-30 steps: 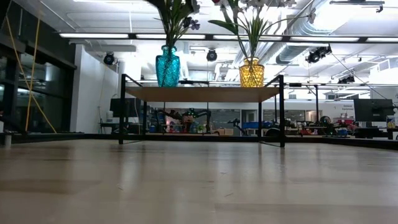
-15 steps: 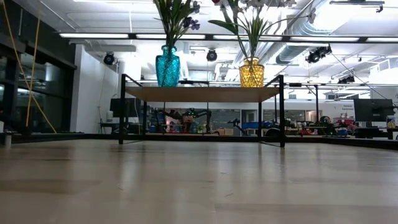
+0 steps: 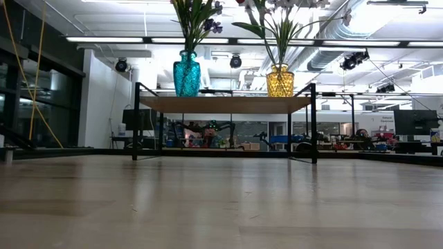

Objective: Pick and place flowers into a vace then onto a shelf
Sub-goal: Return to Home Position

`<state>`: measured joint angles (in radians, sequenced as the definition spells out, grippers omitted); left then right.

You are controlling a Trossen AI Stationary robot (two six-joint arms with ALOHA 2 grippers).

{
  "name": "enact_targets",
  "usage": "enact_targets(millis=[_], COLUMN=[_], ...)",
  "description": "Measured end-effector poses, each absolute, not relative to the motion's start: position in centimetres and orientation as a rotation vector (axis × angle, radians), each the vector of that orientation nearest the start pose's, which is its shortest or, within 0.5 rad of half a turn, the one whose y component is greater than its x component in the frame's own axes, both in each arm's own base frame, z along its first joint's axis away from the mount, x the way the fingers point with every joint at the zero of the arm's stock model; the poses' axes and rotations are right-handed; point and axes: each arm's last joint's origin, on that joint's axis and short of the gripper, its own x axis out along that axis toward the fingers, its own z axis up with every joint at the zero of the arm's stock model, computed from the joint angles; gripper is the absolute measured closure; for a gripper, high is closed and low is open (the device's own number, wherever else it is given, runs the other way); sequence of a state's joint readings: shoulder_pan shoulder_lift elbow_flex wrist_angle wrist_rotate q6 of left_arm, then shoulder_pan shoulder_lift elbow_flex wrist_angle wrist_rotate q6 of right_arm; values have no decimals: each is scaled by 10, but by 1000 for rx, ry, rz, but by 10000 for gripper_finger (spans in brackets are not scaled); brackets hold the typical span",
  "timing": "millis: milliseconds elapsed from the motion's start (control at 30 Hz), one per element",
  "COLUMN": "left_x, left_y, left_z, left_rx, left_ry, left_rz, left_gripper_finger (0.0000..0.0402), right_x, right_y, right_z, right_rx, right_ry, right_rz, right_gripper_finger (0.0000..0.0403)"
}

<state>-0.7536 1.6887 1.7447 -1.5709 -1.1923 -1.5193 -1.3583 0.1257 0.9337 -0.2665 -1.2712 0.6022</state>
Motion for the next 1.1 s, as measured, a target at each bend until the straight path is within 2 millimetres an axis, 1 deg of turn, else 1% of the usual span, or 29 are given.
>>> enact_targets(millis=[100,367,467,633,733,833,1000,1100], left_x=[222,195,185,169,161,153,138,127], left_y=[-172,-146,-136,-122,-114,-106,-92,-81], left_z=[343,297,281,261,254,250,251,250], left_rx=[-206,-268,-294,-361,-390,-406,-395,-397], left_ry=[340,300,282,253,242,230,194,160], left_rz=[826,908,932,932,913,895,867,857], left_gripper_finger=[5,5,5,5,5,5,5,5], right_x=[16,16,17,17,17,17,15,14], right_y=[54,50,48,43,42,40,35,33], right_z=[395,392,388,378,373,369,367,367], right_rx=[83,127,137,235,233,214,170,143], right_ry=[-172,-194,-191,-155,-127,-117,-128,-132], right_rz=[-70,-141,-177,-219,-233,-283,-454,-527], right_gripper_finger=[304,304,304,304,304,304,304,304])
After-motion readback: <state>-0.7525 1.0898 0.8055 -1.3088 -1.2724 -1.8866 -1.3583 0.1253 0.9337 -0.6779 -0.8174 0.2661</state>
